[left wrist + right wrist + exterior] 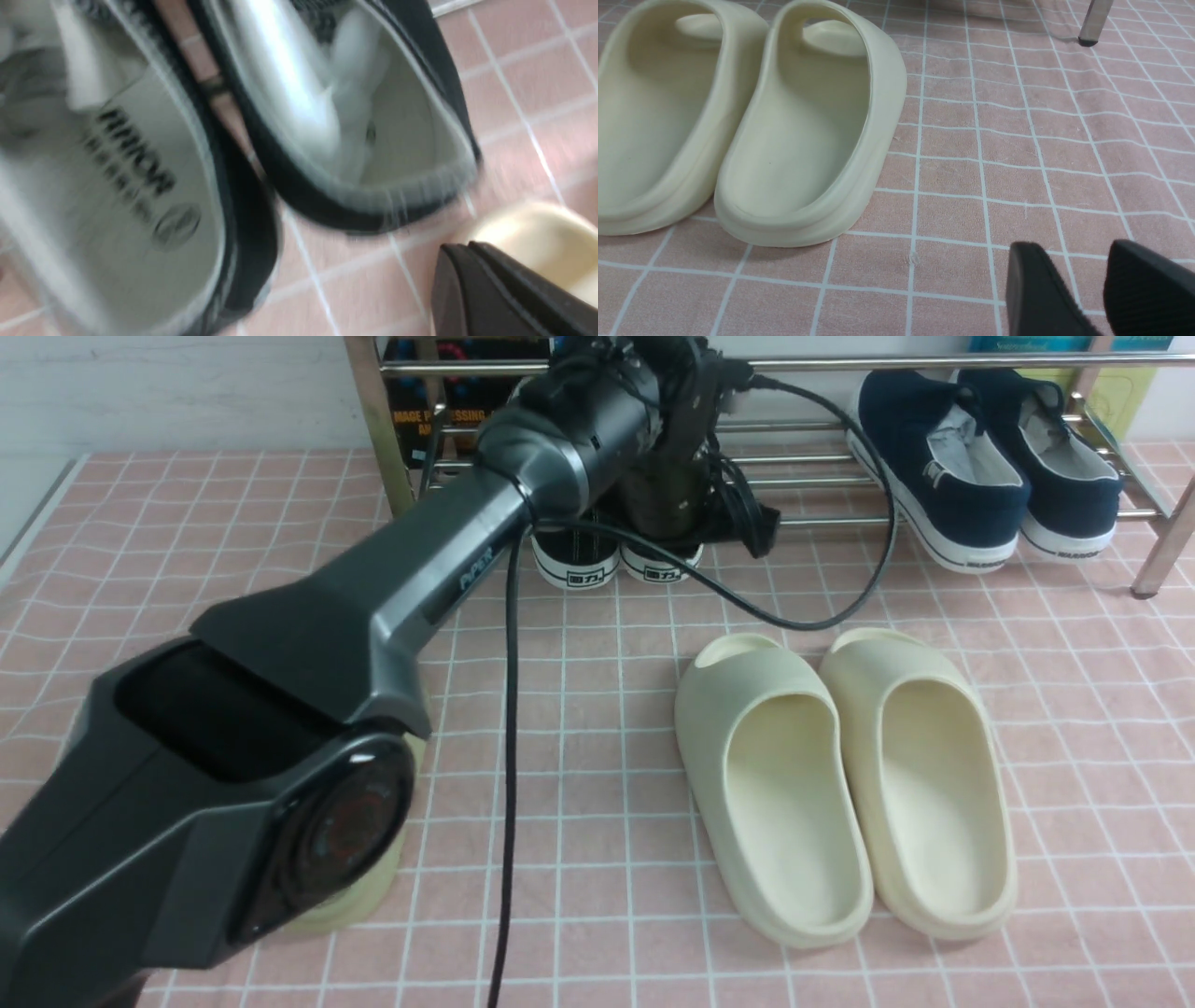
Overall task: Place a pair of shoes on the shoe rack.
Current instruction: Use the left arm to put a shoe into the shoe rack
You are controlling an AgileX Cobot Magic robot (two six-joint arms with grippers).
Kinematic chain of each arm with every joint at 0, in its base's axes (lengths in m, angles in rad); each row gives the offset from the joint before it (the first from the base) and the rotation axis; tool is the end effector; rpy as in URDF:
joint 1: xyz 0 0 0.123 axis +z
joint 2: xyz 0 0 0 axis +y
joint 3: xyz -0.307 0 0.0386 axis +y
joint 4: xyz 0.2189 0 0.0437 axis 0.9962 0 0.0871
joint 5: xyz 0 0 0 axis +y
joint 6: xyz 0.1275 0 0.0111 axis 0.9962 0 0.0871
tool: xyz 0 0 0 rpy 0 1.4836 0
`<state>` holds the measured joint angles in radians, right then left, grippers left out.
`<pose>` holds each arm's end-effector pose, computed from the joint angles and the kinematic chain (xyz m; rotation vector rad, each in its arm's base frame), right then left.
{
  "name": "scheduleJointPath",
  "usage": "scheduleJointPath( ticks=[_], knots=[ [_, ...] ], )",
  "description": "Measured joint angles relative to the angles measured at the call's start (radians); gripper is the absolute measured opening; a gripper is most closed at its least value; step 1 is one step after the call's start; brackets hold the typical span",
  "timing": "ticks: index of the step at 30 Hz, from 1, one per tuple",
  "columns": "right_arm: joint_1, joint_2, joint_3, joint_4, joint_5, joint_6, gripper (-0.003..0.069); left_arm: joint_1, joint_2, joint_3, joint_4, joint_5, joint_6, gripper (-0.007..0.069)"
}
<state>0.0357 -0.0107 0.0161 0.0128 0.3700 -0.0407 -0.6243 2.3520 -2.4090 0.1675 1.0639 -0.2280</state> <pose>0.0344 0.0018 0.1644 -0.0631 1.8579 0.0091 0.4466 -0.2987 0.2696 0.5263 2.4202 -0.1490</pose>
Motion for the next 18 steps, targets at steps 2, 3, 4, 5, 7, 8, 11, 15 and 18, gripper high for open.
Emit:
scheduleJointPath(
  ticks=[2,3,4,5,7,8,11,15,18],
  knots=[
    [0.000,0.000,0.000,0.000,0.000,0.000,0.0239,-0.001,-0.053,0.000,-0.001,0.049,0.026,0.0006],
    [0.000,0.000,0.000,0.000,0.000,0.000,0.0239,-0.002,-0.063,-0.001,-0.001,0.057,0.032,0.0006],
    [0.000,0.000,0.000,0.000,0.000,0.000,0.0239,-0.002,-0.079,-0.004,-0.001,0.073,0.041,0.0007],
    [0.000,0.000,0.000,0.000,0.000,0.000,0.0239,-0.002,-0.104,-0.008,-0.001,0.109,0.054,0.0007],
    [0.000,0.000,0.000,0.000,0.000,0.000,0.0239,-0.002,-0.117,-0.009,0.003,0.141,0.066,0.0008],
    [0.000,0.000,0.000,0.000,0.000,0.000,0.0239,-0.002,-0.119,-0.009,0.011,0.166,0.074,0.0008],
    [0.000,0.000,0.000,0.000,0.000,0.000,0.0239,-0.002,-0.102,0.007,0.022,0.171,0.077,0.0008],
    [0.000,0.000,0.000,0.000,0.000,0.000,0.0239,-0.002,-0.061,0.037,0.005,0.171,0.085,0.0008],
    [0.000,0.000,0.000,0.000,0.000,0.000,0.0239,-0.002,-0.016,0.043,0.009,0.171,0.101,0.0008]
  ],
)
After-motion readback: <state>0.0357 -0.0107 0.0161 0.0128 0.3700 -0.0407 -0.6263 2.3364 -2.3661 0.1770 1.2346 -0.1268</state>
